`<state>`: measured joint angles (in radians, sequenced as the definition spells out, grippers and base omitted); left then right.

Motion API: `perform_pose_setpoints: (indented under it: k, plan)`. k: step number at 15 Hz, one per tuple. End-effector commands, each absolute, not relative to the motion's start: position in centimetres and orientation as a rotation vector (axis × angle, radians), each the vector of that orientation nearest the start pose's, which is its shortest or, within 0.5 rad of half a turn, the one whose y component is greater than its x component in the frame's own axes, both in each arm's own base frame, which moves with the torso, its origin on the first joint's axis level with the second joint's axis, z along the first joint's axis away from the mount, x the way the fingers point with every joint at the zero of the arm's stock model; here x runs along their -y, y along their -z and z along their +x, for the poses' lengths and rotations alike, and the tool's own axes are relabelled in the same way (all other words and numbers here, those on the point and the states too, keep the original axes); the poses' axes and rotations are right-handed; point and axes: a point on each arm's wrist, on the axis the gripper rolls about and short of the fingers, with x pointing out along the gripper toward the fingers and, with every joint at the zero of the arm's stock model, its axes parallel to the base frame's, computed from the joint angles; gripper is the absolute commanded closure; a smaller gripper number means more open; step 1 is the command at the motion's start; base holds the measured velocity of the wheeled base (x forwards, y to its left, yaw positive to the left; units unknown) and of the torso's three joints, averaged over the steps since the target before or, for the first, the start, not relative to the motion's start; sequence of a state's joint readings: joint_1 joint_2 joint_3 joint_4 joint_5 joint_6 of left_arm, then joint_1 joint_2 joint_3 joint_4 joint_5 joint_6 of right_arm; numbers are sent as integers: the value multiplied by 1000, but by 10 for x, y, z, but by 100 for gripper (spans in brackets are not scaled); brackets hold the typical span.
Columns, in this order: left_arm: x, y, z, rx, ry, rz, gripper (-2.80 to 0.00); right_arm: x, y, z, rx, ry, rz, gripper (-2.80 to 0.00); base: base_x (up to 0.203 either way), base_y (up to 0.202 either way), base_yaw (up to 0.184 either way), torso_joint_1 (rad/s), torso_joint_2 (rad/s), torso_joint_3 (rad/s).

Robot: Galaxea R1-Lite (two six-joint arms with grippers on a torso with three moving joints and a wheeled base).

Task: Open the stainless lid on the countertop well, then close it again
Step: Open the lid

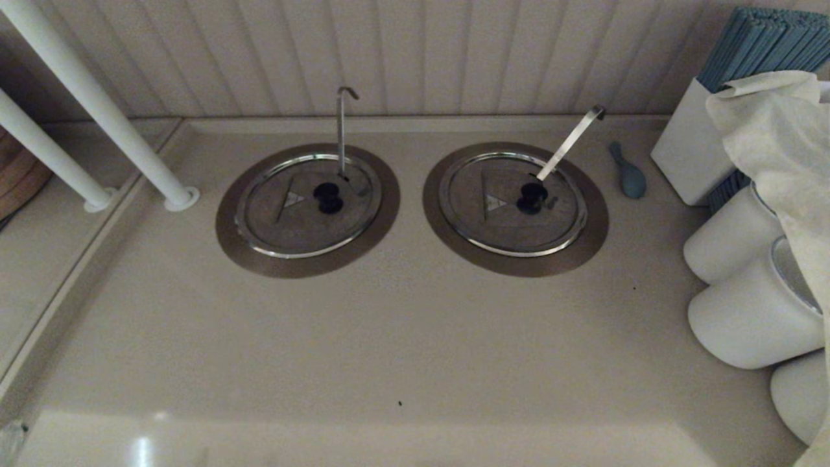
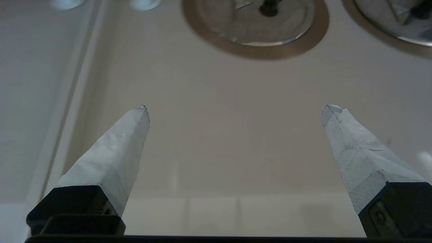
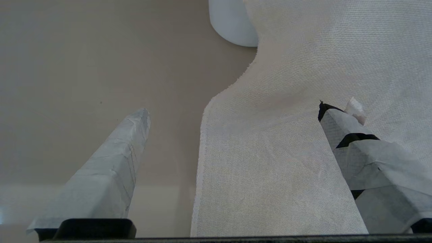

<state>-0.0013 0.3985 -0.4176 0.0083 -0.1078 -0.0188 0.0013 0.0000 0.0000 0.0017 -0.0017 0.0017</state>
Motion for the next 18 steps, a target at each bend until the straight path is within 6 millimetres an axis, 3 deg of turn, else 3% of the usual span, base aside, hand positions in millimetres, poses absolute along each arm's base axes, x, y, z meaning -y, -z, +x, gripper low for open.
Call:
perform_pose_setpoints:
  k: [1, 6, 8, 11, 14, 15, 18]
  plan:
    - [3, -209, 50, -113, 118, -27, -280, 0, -75, -23, -3, 0, 2, -280, 0, 0, 0, 0, 0, 0]
    - [7, -245, 187, -89, 145, -27, -280, 0, -75, -23, -3, 0, 2, -280, 0, 0, 0, 0, 0, 0]
    - [29, -273, 229, 16, 200, -34, -280, 0, -75, -23, -3, 0, 2, -280, 0, 0, 0, 0, 0, 0]
    - [68, -299, 260, 110, 225, -56, -280, 0, -75, -23, -3, 0, 2, -280, 0, 0, 0, 0, 0, 0]
    - [87, -289, 279, 76, 246, -53, -280, 0, -75, -23, -3, 0, 2, -280, 0, 0, 0, 0, 0, 0]
    - [92, -280, 288, 48, 248, -47, 0, 0, -75, -23, -3, 0, 2, -280, 0, 0, 0, 0, 0, 0]
    - [99, -270, 308, 21, 248, -43, 0, 0, -75, -23, -2, 0, 2, -280, 0, 0, 0, 0, 0, 0]
